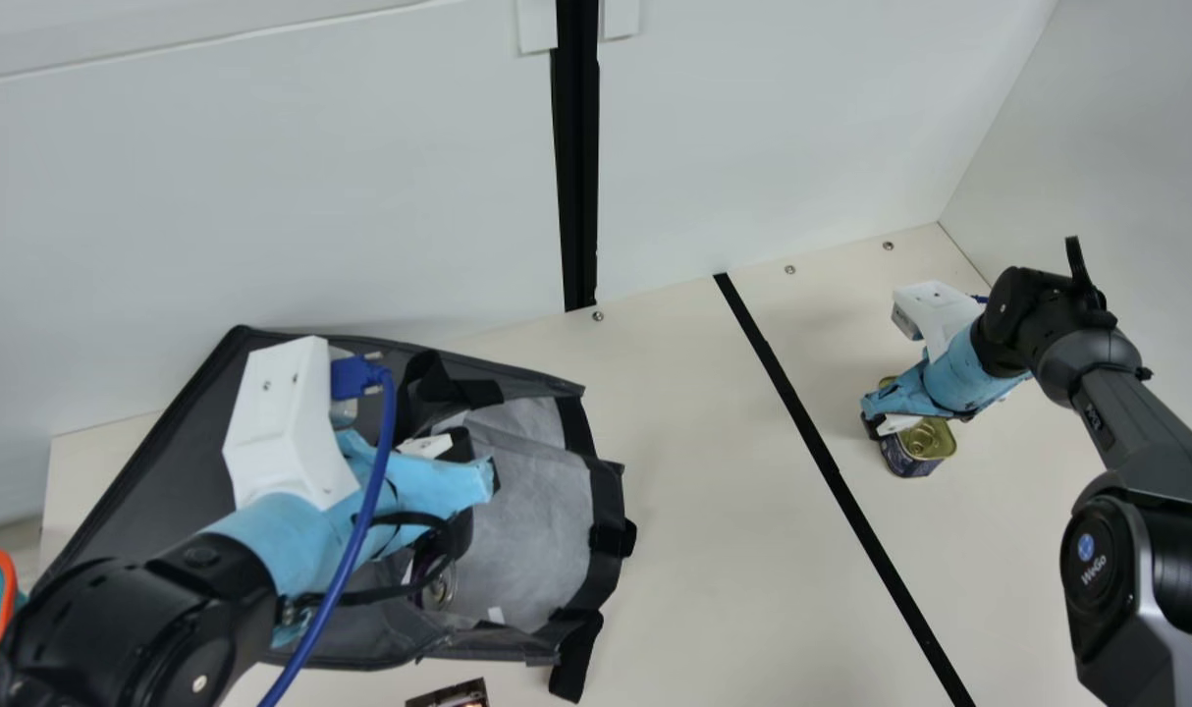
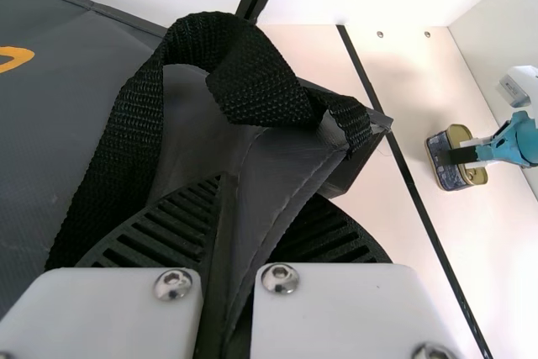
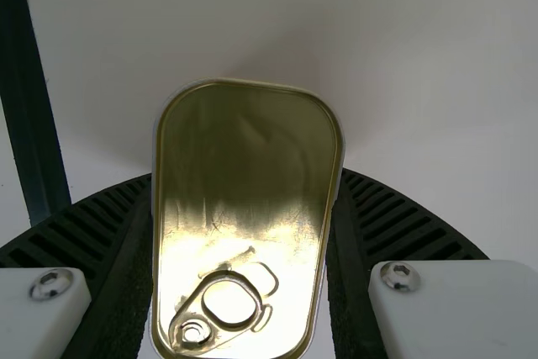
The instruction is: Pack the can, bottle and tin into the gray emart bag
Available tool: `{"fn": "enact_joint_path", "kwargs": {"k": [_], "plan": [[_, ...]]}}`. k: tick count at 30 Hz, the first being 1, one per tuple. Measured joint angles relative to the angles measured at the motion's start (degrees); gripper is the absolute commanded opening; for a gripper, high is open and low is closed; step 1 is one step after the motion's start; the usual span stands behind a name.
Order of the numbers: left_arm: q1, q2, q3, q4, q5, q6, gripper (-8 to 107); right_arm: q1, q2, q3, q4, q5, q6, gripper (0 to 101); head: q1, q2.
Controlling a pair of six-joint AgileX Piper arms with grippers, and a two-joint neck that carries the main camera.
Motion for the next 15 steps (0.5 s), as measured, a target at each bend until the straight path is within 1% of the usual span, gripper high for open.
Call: {"fn": "enact_joint_path", "kwargs": {"k": [5, 9, 15], "plan": [[0.0, 0.0, 0.0, 0.0, 0.0, 0.0, 10, 0.2, 0.1, -0.3, 0.1, 0.3, -0.3, 0, 0.1, 0.0], [0.0, 0.0, 0.0, 0.0, 0.0, 0.0, 10, 0.6, -0.3, -0.3, 1.5, 0.6, -1.0, 0, 0.0, 0.0], [0.0, 0.0, 0.0, 0.0, 0.0, 0.0, 10, 1.1, -2.2, 0.1, 1.8, 0.7, -1.9, 0, 0.0, 0.0]]}}
